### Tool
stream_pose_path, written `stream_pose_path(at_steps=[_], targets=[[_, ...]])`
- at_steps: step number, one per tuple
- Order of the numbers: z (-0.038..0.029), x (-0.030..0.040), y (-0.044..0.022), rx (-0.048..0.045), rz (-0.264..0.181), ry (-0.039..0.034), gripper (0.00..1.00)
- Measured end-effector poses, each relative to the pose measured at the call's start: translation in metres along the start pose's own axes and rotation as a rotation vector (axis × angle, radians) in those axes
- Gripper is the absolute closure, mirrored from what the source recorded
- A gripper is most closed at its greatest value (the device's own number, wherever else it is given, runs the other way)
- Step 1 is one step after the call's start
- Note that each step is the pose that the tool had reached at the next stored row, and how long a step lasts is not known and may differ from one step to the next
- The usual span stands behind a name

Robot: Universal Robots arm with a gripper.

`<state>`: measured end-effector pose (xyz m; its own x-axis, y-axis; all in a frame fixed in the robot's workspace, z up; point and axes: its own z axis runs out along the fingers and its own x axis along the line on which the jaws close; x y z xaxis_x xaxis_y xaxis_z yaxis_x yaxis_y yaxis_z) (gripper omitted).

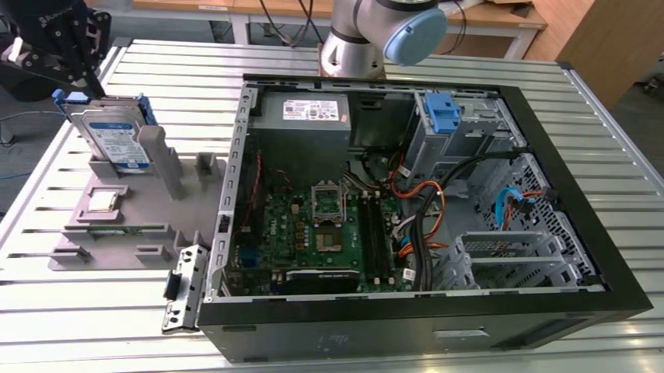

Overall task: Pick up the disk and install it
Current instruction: 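Pick up the disk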

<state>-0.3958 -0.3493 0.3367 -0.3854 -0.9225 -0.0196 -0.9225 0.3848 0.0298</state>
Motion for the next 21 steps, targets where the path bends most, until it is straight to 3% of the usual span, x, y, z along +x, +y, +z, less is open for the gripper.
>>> stream_pose_path(at_steps=[17, 21], targets=[[0.0004, 0.0000, -0.0001, -0.0086, -0.167, -0.0076, 0.90], [0.0006, 0.0000, -0.0002, -0.0092, -0.180, -0.0076, 0.90]])
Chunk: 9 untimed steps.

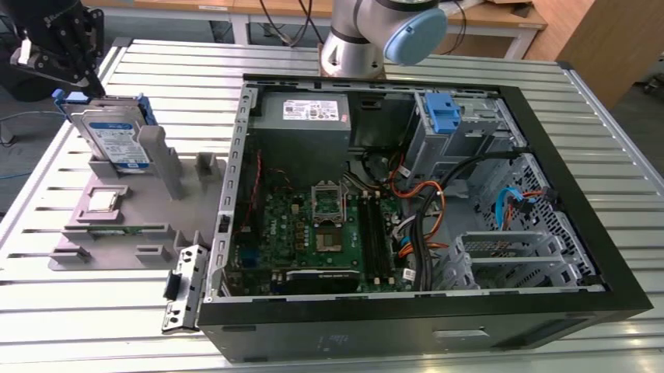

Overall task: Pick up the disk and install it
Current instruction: 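Pick up the disk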

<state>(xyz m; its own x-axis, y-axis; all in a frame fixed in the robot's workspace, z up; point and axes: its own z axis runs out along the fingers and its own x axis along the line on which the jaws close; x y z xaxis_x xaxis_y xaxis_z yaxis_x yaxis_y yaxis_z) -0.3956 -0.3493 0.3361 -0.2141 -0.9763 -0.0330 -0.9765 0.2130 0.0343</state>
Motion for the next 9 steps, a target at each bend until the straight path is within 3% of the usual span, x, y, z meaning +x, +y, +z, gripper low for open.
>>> stream_pose_path(at_steps=[5, 7, 9], targets=[[0.0002, 0.0000, 0.0000, -0.0008, 0.000, 0.0000, 0.90], [0.0003, 0.0000, -0.0001, -0.0086, 0.000, 0.0017, 0.90], [0.0002, 0.0000, 0.0000, -0.0093, 0.000, 0.0019, 0.90]])
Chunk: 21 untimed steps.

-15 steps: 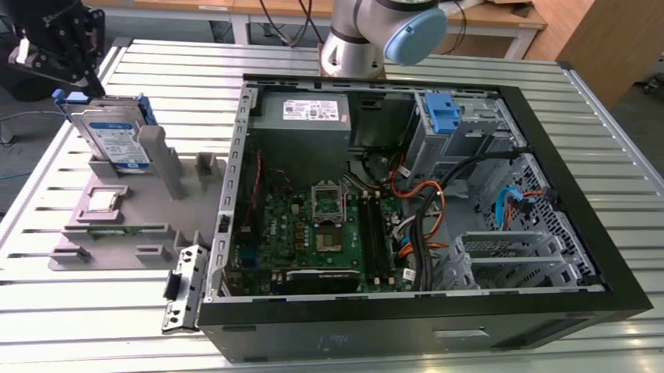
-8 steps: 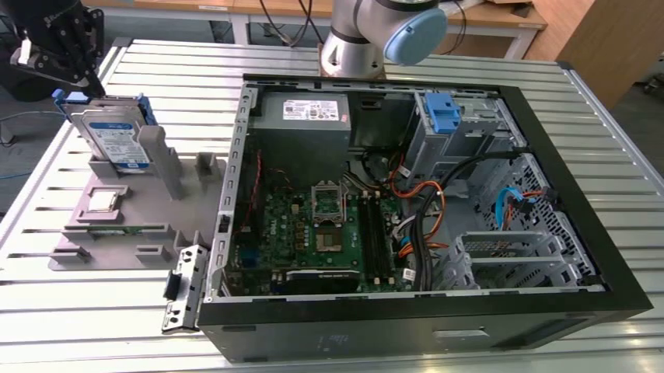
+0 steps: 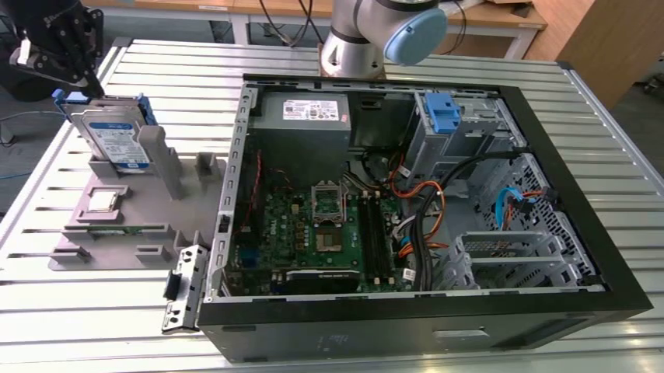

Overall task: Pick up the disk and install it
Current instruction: 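Pick up the disk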

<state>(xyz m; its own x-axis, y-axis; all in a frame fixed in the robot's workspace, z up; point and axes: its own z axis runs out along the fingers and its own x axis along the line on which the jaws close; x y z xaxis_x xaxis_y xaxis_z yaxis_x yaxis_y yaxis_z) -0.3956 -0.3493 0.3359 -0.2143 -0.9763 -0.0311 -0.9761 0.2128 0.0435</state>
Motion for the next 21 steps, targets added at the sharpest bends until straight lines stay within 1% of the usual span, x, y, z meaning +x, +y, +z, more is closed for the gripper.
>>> stream_pose_path(at_steps=[6, 14, 16, 19, 20, 21], targets=[[0.0002, -0.0001, 0.0000, -0.0012, -0.005, 0.0005, 0.90], [0.0013, 0.0000, -0.0001, -0.0029, -0.056, 0.0020, 0.90], [0.0014, 0.0000, -0.0001, -0.0038, -0.066, -0.0008, 0.90], [0.0014, 0.0000, -0.0001, -0.0061, -0.080, -0.0105, 0.90], [0.0014, -0.0001, -0.0001, -0.0065, -0.083, -0.0124, 0.90], [0.0014, -0.0001, -0.0001, -0.0066, -0.085, -0.0126, 0.90]])
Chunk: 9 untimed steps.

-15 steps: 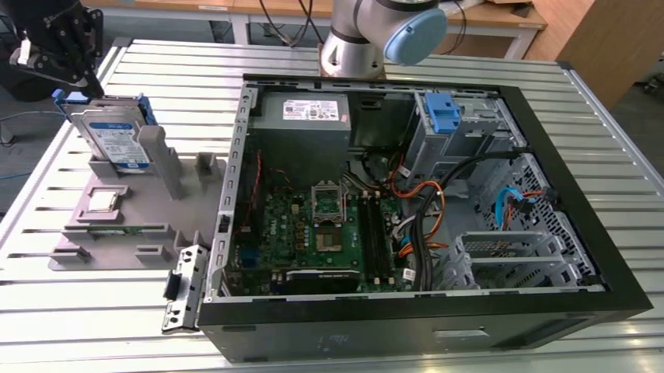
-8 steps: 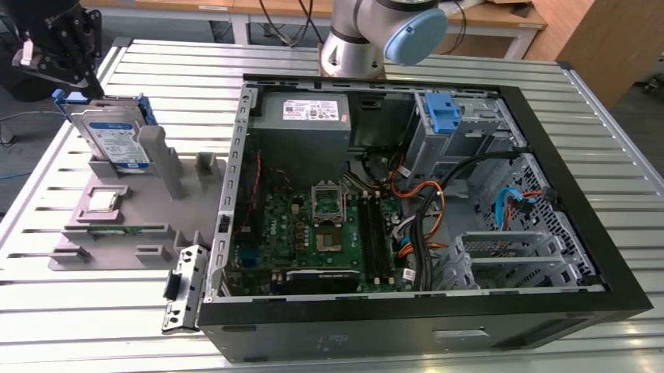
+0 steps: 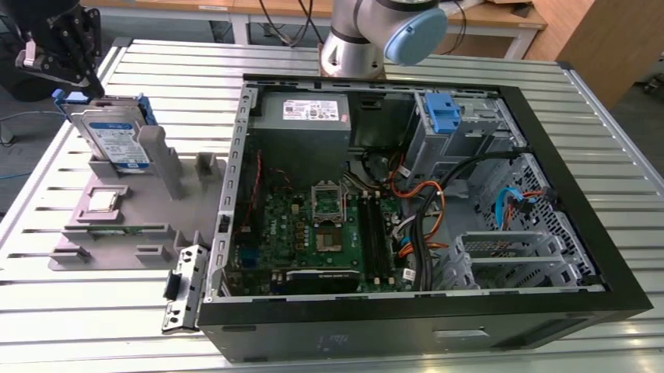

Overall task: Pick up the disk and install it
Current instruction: 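Pick up the disk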

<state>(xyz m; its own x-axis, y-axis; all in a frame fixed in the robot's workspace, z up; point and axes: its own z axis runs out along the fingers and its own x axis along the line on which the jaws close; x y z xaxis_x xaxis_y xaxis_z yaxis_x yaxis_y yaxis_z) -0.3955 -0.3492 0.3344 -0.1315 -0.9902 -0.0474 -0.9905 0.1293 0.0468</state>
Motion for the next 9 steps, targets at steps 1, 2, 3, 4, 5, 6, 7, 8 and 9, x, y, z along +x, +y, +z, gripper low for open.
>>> stream_pose_path(at_steps=[1, 2, 3, 4, 5, 6, 7, 8, 9], targets=[[0.0000, 0.0000, 0.0000, 0.0001, 0.000, 0.0000, 0.90], [0.0000, 0.0001, 0.0000, 0.0001, 0.000, 0.0006, 0.90], [0.0000, 0.0001, 0.0000, 0.0000, 0.000, 0.0011, 0.90], [0.0002, 0.0001, 0.0000, 0.0000, 0.000, 0.0012, 0.90], [0.0006, 0.0001, -0.0001, 0.0001, -0.001, 0.0012, 0.90], [0.0009, 0.0001, -0.0001, 0.0001, -0.001, 0.0012, 0.90], [0.0012, 0.0001, -0.0001, 0.0000, -0.002, 0.0013, 0.90], [0.0014, 0.0001, -0.0001, -0.0001, -0.003, 0.0014, 0.90], [0.0016, 0.0002, -0.0001, -0.0002, -0.003, 0.0015, 0.90]])
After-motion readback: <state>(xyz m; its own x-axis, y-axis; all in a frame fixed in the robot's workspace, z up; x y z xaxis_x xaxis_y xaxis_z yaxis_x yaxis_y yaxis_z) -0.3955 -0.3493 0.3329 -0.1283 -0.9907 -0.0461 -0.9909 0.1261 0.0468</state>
